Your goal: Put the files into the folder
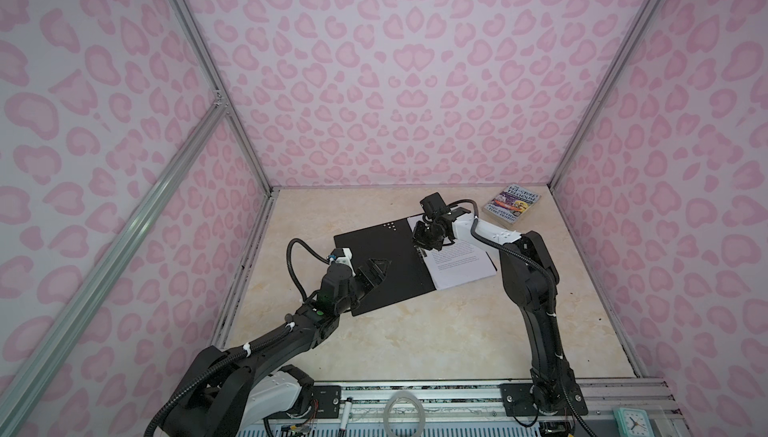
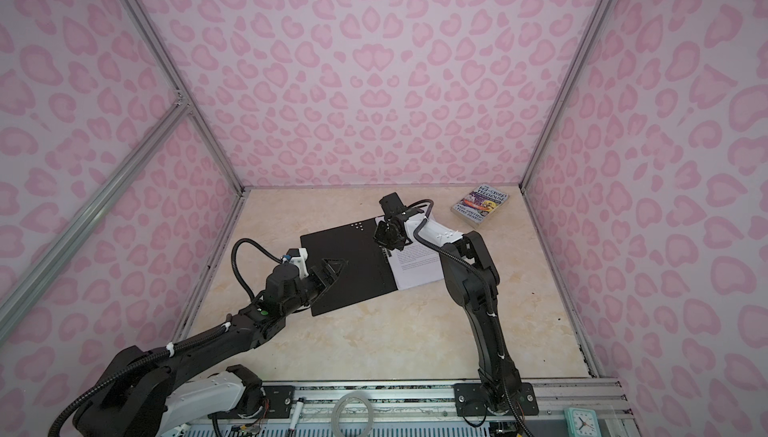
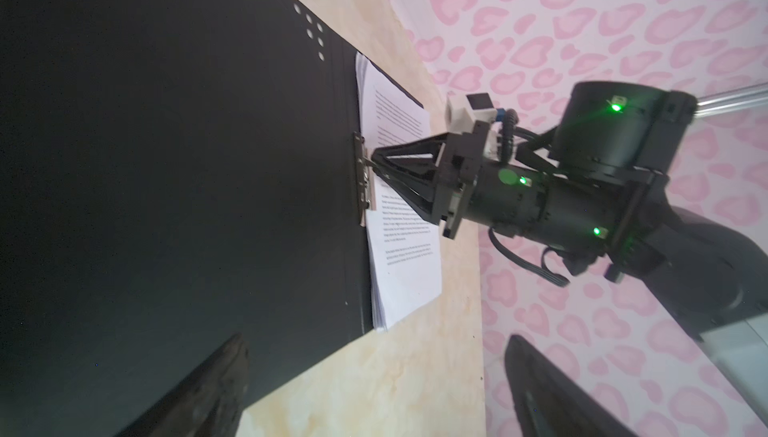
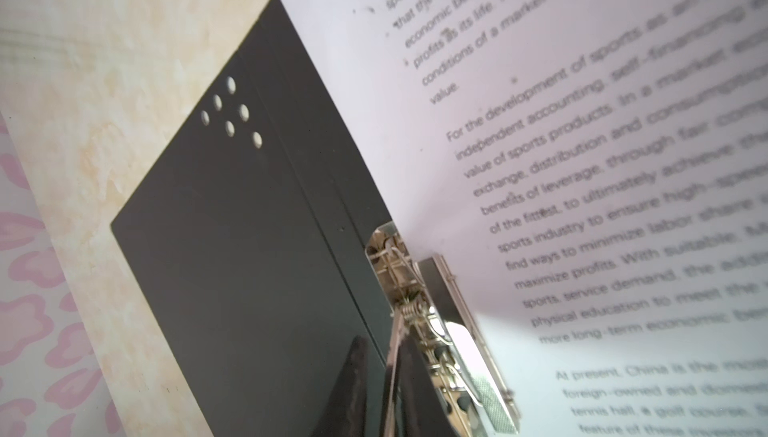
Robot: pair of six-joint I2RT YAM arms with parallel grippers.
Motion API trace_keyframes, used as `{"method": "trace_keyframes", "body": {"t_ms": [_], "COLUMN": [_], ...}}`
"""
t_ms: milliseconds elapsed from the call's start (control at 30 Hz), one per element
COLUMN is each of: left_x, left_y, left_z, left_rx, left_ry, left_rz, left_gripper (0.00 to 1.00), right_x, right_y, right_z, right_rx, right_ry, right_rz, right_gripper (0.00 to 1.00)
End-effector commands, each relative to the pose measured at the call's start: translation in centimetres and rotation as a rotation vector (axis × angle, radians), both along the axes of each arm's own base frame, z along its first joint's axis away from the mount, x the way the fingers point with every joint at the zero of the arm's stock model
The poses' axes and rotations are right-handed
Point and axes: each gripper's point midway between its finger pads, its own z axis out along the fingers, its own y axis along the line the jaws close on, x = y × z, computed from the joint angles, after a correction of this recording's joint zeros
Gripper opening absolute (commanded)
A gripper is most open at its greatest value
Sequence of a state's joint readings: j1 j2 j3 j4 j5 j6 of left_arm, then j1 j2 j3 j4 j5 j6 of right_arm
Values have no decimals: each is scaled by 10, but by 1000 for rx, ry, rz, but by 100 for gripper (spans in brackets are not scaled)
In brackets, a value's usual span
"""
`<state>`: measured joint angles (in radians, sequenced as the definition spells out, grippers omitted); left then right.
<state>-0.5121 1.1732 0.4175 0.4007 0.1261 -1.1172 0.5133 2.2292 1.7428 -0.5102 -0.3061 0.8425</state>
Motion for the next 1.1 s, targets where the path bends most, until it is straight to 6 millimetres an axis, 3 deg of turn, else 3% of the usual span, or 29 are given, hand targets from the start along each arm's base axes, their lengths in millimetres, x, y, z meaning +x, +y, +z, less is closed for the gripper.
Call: {"method": "trace_keyframes", "body": {"t_ms": [0,300,600,867,1067], "left_x": [-2,14,12,7,8], "left_y": [0,11,23,28,30], "left_z": [-13,-55,-80,-83,-82], "left_rx": [41,87,141,150,157], "left_ry": [45,151,199,198,192], "left_rz": [-53,-46,-36,-34,-31], "left_gripper": [97,98,99,100,100], "right_x": [4,2,-7,-18,-16], "right_y": [5,0,-14,-11,-4], "right_z": [4,27,51,46,44], "right_rx": [26,6,-8,110,138], "right_ry": [-33,-77,-104,-39,-22], "right_rz": [25,42,4,-74,-84], "right_gripper": [21,26,31,21,19]}}
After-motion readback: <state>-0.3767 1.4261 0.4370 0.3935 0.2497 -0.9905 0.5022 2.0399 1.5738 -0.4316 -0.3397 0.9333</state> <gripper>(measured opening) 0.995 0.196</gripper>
